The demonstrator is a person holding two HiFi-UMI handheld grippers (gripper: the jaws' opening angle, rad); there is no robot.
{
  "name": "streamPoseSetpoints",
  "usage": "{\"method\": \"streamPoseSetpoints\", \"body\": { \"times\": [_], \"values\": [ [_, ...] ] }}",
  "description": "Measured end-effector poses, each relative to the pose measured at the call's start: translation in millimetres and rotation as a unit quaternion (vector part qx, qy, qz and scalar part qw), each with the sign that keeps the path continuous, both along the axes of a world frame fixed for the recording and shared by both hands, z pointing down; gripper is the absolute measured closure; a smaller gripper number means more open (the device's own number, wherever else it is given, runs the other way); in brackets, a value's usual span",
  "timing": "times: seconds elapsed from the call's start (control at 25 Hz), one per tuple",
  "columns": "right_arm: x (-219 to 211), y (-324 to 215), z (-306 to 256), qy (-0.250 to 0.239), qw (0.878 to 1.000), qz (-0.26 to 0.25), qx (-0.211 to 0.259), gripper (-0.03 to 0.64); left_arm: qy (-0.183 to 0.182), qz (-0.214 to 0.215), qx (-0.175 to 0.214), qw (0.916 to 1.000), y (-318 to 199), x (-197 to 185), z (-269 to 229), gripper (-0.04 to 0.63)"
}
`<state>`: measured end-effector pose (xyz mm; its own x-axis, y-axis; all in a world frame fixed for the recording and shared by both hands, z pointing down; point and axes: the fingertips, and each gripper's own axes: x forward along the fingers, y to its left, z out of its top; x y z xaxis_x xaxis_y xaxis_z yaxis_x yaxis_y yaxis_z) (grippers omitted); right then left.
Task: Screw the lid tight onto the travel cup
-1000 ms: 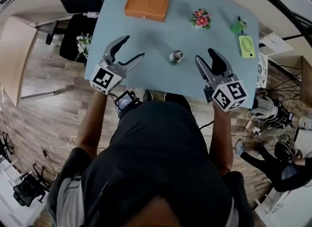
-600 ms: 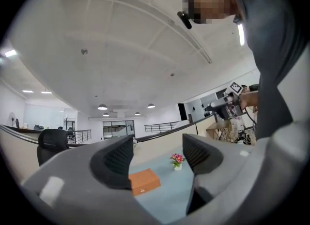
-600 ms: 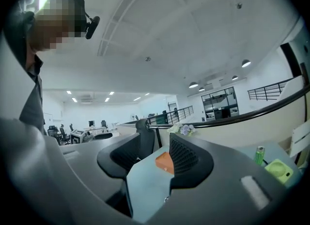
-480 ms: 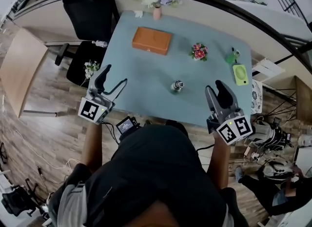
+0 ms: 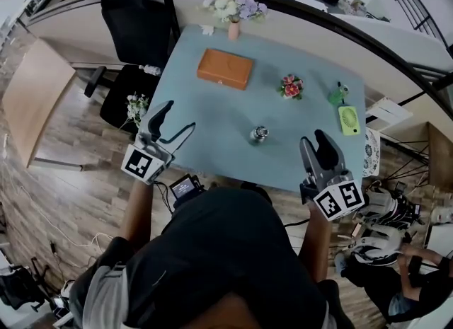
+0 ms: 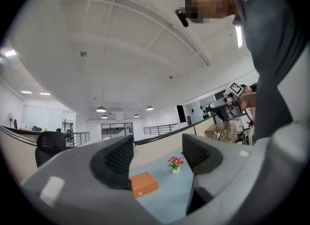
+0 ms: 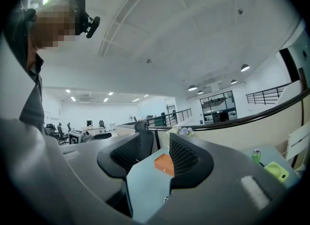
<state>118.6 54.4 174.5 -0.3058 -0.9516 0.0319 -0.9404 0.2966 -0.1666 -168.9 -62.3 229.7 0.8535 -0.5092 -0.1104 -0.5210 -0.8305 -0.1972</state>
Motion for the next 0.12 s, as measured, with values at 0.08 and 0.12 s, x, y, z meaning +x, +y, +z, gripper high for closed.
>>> {"method": "streamPoseSetpoints", "body": {
  "times": [0.08, 0.12],
  "values": [
    [1.4, 0.2, 0.2, 0.002, 1.000, 0.001, 0.000, 0.428, -0.002, -0.001, -0.007, 1.0000, 0.1, 2.3, 0.5, 0.227],
    [2.0, 0.2, 0.3, 0.002, 1.000, 0.001, 0.000, 0.428, -0.003, -0.002, -0.008, 1.0000, -0.1, 3.3, 0.9, 0.228]
  ]
}}
